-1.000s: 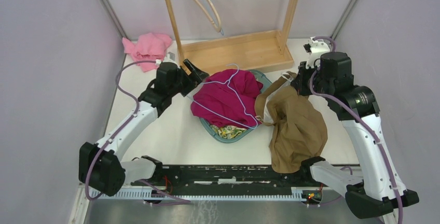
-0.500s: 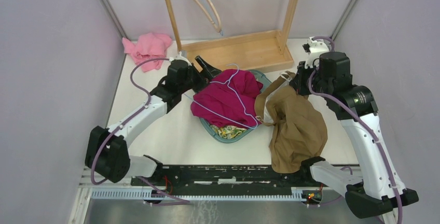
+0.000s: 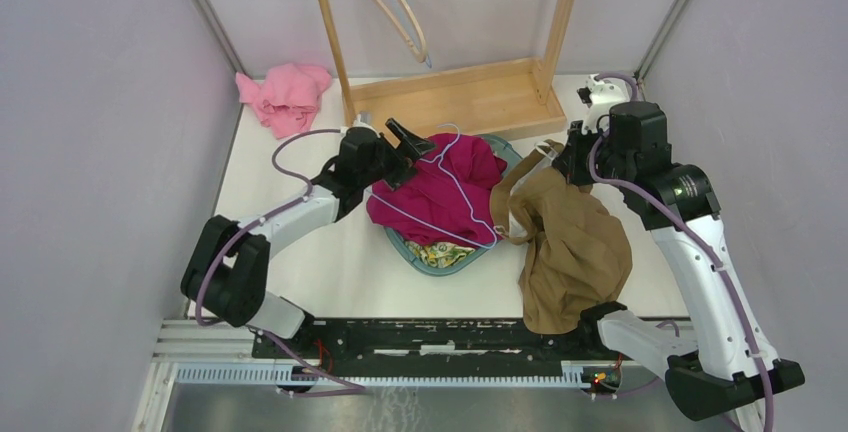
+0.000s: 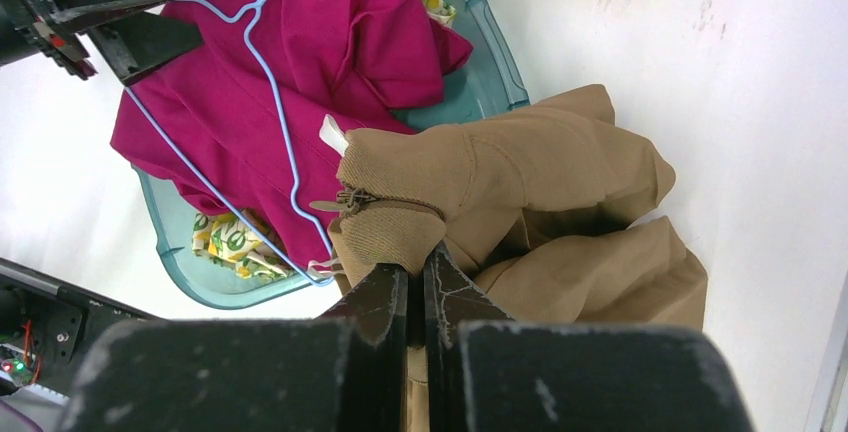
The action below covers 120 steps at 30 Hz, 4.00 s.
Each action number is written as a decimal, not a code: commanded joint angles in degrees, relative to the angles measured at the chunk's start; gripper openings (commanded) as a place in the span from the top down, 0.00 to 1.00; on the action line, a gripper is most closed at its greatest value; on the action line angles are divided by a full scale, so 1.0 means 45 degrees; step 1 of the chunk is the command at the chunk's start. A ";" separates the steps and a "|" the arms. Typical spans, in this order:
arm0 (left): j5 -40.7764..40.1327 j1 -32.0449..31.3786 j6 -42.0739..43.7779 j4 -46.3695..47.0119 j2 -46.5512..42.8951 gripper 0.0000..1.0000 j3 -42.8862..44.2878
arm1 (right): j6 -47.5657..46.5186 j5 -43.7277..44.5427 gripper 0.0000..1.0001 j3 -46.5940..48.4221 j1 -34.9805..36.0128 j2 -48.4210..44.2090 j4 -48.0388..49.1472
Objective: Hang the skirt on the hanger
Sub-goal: Pick up the skirt from the bin.
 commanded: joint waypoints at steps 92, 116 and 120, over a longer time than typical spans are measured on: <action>0.1593 0.0303 -0.3496 0.3899 -0.1148 0.10 -0.0222 | 0.0093 -0.0540 0.99 -0.0495 -0.0059 -0.0148 0.1033; 0.0844 -0.0335 -0.2473 0.4568 0.2037 0.12 -0.0280 | 0.0159 -0.0712 0.99 -0.0678 -0.0050 0.0057 0.1239; 0.0434 -0.0376 -0.2286 0.4407 0.1458 0.12 -0.0851 | 0.0178 -0.0774 0.99 -0.0865 -0.0060 0.0066 0.1409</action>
